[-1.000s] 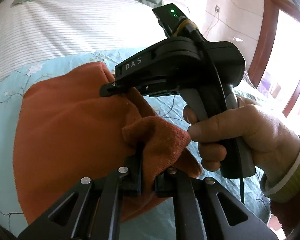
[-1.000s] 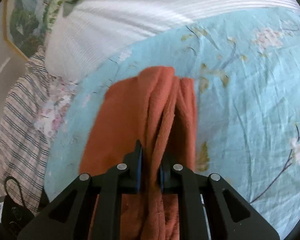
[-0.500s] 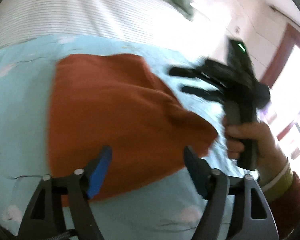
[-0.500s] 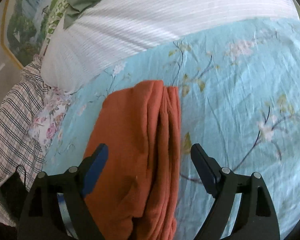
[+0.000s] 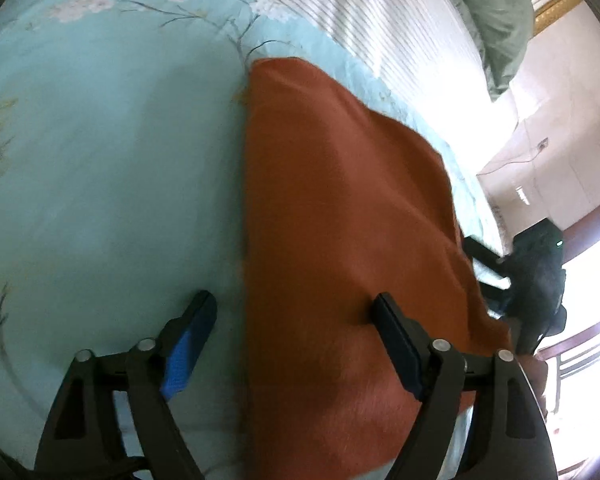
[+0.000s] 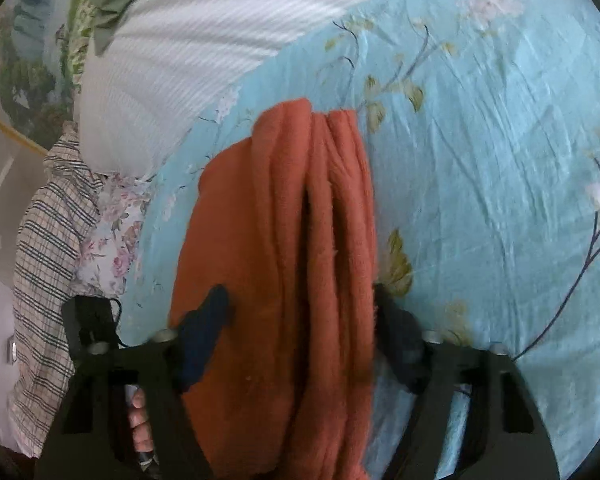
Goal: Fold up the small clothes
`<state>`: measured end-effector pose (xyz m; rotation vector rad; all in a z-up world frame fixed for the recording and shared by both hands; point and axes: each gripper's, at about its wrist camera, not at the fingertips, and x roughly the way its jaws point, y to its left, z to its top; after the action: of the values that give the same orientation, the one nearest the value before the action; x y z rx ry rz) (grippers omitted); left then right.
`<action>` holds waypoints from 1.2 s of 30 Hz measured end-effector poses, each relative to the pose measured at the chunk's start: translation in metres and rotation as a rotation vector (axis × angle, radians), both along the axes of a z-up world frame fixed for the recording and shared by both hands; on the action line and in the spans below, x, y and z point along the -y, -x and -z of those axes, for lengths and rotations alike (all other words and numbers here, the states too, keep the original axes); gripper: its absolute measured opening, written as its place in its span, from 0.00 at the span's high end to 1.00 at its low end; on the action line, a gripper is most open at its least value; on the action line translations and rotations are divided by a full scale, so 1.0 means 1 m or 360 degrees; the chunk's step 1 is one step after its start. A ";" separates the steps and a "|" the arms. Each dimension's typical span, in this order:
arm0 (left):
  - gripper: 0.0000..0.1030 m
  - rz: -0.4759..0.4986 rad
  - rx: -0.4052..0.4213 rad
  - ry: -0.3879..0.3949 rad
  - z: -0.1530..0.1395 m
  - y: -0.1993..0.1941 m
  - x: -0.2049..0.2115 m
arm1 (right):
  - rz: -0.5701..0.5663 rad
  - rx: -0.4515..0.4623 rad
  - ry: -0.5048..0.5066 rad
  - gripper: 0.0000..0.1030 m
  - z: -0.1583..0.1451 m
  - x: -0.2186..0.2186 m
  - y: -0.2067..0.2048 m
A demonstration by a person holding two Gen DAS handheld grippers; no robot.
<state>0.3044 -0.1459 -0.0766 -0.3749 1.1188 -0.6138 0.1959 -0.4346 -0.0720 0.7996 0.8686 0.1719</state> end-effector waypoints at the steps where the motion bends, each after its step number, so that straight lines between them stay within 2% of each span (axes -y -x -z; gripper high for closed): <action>1: 0.18 0.0023 0.0002 -0.0014 -0.001 -0.006 0.005 | 0.0000 -0.0025 -0.0007 0.57 0.003 0.000 -0.001; 2: 0.18 0.0045 0.0026 -0.0038 -0.002 -0.009 0.011 | -0.0007 -0.0032 -0.0029 0.62 0.006 -0.001 -0.002; 3: 0.27 0.0070 0.0054 -0.0047 0.000 -0.015 0.016 | -0.0010 -0.0025 -0.0041 0.64 0.006 -0.002 -0.001; 5: 0.49 0.0131 0.0058 -0.0079 0.001 -0.018 0.029 | -0.0015 -0.0009 -0.0031 0.69 0.003 -0.008 0.002; 7: 0.72 0.0127 0.0098 -0.0079 -0.004 -0.016 0.027 | -0.0021 0.0047 -0.0057 0.71 -0.005 -0.015 0.007; 9: 0.76 0.0124 0.0123 -0.0023 -0.014 -0.004 0.017 | -0.0031 0.0108 -0.0098 0.72 -0.014 -0.023 0.012; 11: 0.77 0.0104 0.0164 0.0023 -0.027 0.009 0.000 | -0.0086 0.0154 -0.0115 0.73 -0.023 -0.045 0.012; 14: 0.77 0.0055 0.0244 -0.0028 -0.046 0.034 -0.031 | -0.0205 0.0190 -0.0114 0.73 -0.029 -0.086 0.003; 19: 0.77 -0.0061 0.0295 -0.0116 -0.068 0.065 -0.100 | -0.0374 0.0251 -0.0184 0.73 -0.031 -0.151 -0.021; 23: 0.77 -0.0182 0.0318 -0.0156 -0.078 0.082 -0.158 | -0.0444 0.0246 -0.0236 0.73 -0.021 -0.186 -0.037; 25: 0.77 -0.0223 0.0301 -0.0172 -0.075 0.084 -0.173 | -0.0460 0.0203 -0.0233 0.74 -0.011 -0.201 -0.044; 29: 0.74 -0.0288 0.0215 -0.0254 -0.045 0.083 -0.191 | -0.0431 0.0124 -0.0187 0.74 0.009 -0.209 -0.049; 33: 0.58 -0.0321 0.0162 -0.0285 -0.020 0.078 -0.191 | -0.0420 0.0093 -0.0147 0.73 0.015 -0.208 -0.047; 36: 0.56 -0.0332 0.0167 -0.0275 -0.016 0.080 -0.192 | -0.0410 0.0075 -0.0091 0.68 0.008 -0.209 -0.049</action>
<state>0.2241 0.0456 -0.0607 -0.3020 1.0085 -0.3461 0.2448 -0.2257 -0.0803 0.7319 0.9236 0.4426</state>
